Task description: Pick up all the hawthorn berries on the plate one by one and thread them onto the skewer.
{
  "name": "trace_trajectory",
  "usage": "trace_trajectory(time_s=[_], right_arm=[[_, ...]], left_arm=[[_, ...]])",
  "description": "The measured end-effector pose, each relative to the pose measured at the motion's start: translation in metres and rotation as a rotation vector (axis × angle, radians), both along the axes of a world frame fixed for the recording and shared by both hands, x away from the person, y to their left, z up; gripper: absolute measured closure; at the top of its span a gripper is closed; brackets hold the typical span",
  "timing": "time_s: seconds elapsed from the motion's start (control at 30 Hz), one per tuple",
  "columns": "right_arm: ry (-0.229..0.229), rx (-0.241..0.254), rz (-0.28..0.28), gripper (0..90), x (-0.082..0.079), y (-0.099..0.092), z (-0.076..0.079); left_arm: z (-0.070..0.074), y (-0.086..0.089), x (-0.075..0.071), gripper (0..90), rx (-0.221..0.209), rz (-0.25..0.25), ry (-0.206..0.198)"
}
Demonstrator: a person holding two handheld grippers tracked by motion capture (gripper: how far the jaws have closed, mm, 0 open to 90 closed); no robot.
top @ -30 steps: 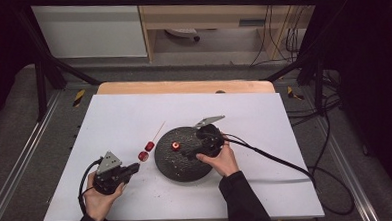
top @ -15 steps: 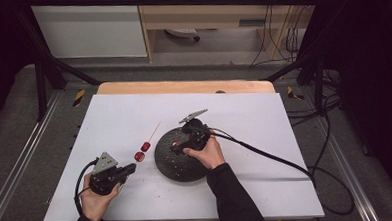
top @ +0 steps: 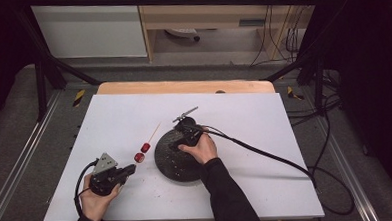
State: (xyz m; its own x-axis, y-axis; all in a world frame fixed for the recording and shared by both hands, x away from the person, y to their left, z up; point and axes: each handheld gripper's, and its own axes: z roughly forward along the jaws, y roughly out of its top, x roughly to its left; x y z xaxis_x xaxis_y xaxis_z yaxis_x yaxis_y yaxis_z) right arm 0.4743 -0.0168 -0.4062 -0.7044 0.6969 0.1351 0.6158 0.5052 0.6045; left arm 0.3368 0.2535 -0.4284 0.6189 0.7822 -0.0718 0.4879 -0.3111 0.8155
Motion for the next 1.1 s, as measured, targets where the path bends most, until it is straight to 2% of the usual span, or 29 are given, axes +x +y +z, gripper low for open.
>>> trace_trajectory(time_s=[0.27,0.43,0.6,0.8,1.1], right_arm=[[0.046,-0.005,-0.01,44.1,0.005,0.004,-0.007],[0.062,-0.016,-0.005,49.9,0.006,0.004,-0.01],[0.084,-0.009,0.007,54.0,0.005,0.005,-0.012],[0.094,-0.023,0.012,59.2,0.006,0.006,-0.014],[0.108,-0.033,0.015,60.9,0.008,0.006,-0.017]], left_arm=[[-0.001,-0.002,0.0,88.5,-0.002,-0.002,0.004],[-0.002,-0.002,0.0,88.5,0.001,-0.005,0.005],[-0.002,-0.003,0.0,88.5,0.001,-0.005,0.006],[-0.002,-0.003,0.0,88.5,-0.001,-0.006,0.008],[-0.002,-0.003,0.001,88.5,-0.001,-0.007,0.008]])
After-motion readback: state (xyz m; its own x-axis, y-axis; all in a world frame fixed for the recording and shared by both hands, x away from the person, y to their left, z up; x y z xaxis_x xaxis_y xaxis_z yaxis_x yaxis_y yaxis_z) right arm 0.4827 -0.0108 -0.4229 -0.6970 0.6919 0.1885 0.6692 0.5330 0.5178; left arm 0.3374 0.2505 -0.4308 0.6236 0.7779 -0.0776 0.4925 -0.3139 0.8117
